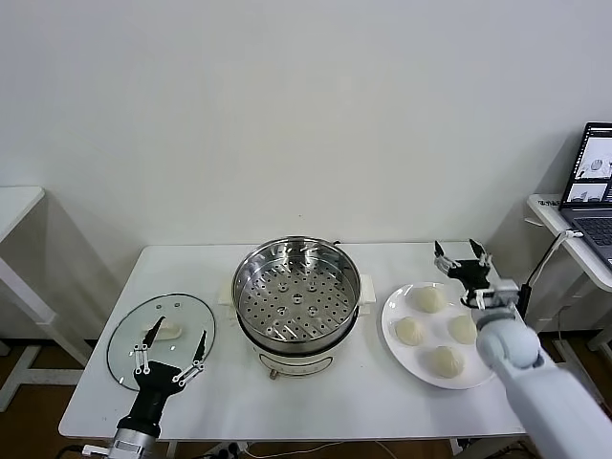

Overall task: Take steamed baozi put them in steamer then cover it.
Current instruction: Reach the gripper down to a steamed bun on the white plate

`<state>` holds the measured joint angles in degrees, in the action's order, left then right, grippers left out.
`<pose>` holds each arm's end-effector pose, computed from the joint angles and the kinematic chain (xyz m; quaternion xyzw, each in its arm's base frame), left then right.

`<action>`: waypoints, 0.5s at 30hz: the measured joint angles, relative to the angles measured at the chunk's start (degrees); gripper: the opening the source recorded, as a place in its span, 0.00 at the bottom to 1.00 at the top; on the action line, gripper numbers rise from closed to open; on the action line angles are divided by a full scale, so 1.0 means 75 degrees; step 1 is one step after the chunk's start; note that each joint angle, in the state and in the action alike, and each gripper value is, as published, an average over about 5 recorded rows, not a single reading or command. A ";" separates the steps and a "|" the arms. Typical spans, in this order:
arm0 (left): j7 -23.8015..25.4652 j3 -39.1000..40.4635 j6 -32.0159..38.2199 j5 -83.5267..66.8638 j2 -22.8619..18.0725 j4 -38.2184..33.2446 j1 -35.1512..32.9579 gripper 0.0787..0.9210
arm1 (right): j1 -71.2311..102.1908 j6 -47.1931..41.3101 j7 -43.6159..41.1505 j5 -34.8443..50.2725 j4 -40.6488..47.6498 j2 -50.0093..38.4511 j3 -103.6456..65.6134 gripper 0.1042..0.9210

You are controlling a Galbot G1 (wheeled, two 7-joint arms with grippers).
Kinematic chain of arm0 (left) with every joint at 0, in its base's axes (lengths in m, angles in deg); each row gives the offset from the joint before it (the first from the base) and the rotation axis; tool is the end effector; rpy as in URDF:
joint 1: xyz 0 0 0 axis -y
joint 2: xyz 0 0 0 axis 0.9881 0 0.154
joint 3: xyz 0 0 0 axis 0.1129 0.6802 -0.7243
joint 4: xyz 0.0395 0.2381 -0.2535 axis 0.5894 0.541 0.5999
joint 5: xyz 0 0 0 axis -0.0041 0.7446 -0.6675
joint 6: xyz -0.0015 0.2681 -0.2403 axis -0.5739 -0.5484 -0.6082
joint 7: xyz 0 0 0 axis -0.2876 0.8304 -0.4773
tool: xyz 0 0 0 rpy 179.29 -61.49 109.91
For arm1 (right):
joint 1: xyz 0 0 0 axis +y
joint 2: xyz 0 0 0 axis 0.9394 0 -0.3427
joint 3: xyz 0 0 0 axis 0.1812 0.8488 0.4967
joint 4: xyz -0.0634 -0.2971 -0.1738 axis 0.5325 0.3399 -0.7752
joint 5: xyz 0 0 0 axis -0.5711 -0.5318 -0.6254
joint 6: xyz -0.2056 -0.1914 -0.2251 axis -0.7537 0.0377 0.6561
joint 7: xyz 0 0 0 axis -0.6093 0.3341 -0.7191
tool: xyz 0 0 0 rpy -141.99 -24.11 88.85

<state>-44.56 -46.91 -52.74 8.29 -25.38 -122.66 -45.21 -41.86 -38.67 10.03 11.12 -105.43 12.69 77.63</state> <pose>0.1539 0.0850 -0.3426 0.0704 0.9755 0.2018 0.0520 0.4443 -0.2005 -0.2796 0.1335 -0.9821 0.1105 0.0731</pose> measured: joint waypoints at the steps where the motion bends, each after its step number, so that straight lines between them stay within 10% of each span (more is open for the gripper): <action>1: -0.0002 0.0003 0.0000 0.0003 -0.0003 0.0001 -0.0001 0.88 | -0.0288 -0.0034 -0.0387 -0.0069 0.0173 -0.0097 0.0265 0.88; 15: -0.0039 -0.0062 0.0040 0.0063 -0.0123 0.0064 -0.0055 0.88 | -0.3928 0.0109 -0.5854 -0.2515 0.2141 -0.0482 0.3670 0.88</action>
<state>-44.86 -47.37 -52.44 8.76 -26.31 -122.19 -45.62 -71.32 -37.85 -33.88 -7.74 -89.37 9.08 105.15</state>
